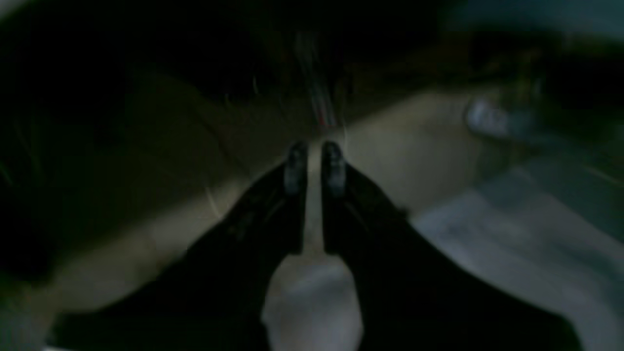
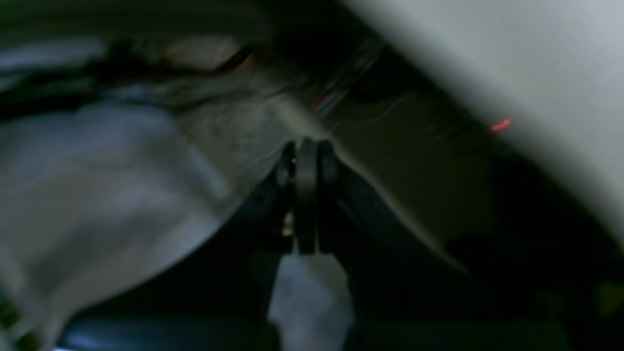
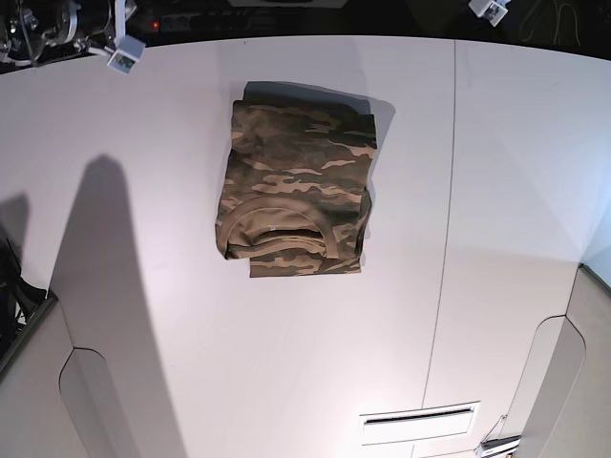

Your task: Fold the T-shirt properly

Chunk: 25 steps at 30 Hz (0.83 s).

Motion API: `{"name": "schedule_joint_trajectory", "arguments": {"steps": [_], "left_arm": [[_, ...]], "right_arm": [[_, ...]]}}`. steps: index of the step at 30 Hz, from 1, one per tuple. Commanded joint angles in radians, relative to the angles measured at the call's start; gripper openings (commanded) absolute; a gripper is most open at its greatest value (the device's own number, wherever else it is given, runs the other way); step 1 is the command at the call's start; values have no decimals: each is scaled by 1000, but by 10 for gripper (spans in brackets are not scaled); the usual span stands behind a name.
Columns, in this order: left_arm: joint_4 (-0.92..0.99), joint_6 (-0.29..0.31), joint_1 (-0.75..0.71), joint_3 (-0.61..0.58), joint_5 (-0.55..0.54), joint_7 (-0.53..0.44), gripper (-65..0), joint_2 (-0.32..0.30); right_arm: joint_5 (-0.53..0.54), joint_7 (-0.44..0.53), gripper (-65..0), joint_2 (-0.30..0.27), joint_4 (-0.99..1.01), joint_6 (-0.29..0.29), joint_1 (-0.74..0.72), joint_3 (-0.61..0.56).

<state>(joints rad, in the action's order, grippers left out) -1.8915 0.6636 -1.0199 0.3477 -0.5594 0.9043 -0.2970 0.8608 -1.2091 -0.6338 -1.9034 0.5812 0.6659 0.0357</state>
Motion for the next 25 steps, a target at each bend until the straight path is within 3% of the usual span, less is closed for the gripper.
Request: {"name": "schedule_joint_trajectory", "arguments": {"steps": [1,4,8,11,16,21,25], "left_arm": [[34,3,-16,-9,13,1,-590,-5],[188,-9,9,-81,98,-26,-590,-24],[404,-216,101,-242,188,-55,-590,-84],[561,-302,197,-357,275,-58,-590,-90],[819,-352,376,-507,334,-73,-590,-35],[1085,-368,539,-607,397,-90,-590,82],[1167,-367,596,-689,402,-90,-590,120]], "right_arm": [[14,4,-650,-11,6,5,37,2],[9,5,-650,-11,90,-3,97,-20],[-68,10,-650,20,269,-44,105,-85],[-155,23,-650,62,423,-90,71,-142],[-300,23,-650,126,714,-206,-74,-261],[-323,23,-650,212,1026,-212,-233,-305],[-323,19,-650,278,1161,-211,-304,-305]]}}
